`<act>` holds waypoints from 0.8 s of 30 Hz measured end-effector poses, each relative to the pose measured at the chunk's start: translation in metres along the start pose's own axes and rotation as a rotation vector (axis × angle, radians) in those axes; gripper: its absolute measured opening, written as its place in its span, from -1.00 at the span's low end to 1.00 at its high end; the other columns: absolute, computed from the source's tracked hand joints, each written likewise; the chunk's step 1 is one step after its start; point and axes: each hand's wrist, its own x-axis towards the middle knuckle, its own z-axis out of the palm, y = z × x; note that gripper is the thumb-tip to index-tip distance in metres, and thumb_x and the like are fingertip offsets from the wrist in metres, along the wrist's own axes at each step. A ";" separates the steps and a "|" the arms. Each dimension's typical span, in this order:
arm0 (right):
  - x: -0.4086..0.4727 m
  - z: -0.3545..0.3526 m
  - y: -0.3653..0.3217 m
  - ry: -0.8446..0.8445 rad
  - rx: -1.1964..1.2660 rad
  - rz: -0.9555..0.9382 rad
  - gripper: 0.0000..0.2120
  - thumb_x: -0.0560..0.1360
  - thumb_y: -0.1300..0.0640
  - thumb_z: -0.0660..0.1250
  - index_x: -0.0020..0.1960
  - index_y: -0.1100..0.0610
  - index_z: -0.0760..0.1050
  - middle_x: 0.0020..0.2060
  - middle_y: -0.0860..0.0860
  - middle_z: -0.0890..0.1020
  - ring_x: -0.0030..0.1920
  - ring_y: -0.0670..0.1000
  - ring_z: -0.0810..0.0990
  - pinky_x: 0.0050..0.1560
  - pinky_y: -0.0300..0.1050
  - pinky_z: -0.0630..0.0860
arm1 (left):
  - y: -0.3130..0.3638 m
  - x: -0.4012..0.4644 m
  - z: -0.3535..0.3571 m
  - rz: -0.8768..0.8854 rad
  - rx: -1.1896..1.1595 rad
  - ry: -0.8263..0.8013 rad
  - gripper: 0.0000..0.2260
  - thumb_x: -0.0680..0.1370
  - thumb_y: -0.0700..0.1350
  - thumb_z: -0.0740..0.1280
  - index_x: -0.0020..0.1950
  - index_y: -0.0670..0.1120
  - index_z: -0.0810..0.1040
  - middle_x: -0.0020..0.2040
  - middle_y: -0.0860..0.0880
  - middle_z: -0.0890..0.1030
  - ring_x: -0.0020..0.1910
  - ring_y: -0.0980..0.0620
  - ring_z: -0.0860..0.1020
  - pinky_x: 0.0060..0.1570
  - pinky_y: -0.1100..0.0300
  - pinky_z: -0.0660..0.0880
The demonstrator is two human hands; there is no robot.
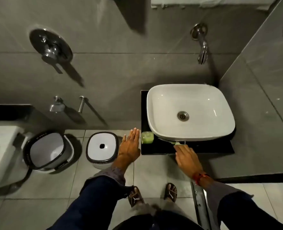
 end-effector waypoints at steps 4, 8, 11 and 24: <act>0.001 0.021 0.009 -0.052 0.107 0.299 -0.61 0.49 0.20 0.37 0.31 0.22 0.51 0.23 0.14 0.62 0.23 0.18 0.55 0.16 0.11 0.50 | -0.004 0.001 0.015 -0.043 0.013 -0.049 -0.19 0.54 -0.17 0.29 0.66 -0.15 -0.15 0.69 -0.11 -0.11 0.67 -0.08 -0.11 0.63 -0.11 -0.02; 0.020 0.038 0.008 -0.102 0.165 0.353 -0.60 0.56 0.14 0.30 0.39 0.17 0.45 0.34 0.08 0.55 0.30 0.17 0.48 0.27 0.12 0.43 | -0.004 0.008 0.025 -0.052 -0.011 -0.044 -0.19 0.55 -0.18 0.28 0.66 -0.13 -0.16 0.69 -0.09 -0.13 0.67 -0.06 -0.13 0.63 -0.11 -0.02; 0.030 0.049 0.004 -0.121 0.171 0.398 -0.62 0.57 0.13 0.29 0.37 0.17 0.46 0.31 0.07 0.57 0.29 0.19 0.48 0.26 0.12 0.44 | -0.003 0.011 0.031 -0.054 -0.020 -0.045 -0.19 0.56 -0.18 0.28 0.66 -0.12 -0.17 0.69 -0.08 -0.14 0.67 -0.07 -0.14 0.64 -0.10 -0.02; 0.020 0.061 0.008 0.088 0.049 0.256 -0.78 0.45 0.10 0.46 0.06 0.14 0.61 -0.16 0.08 0.63 -0.12 0.18 0.51 -0.12 0.09 0.45 | -0.003 0.023 0.033 -0.030 -0.050 -0.005 -0.16 0.54 -0.20 0.30 0.66 -0.10 -0.18 0.69 -0.07 -0.12 0.67 -0.06 -0.12 0.64 -0.11 -0.01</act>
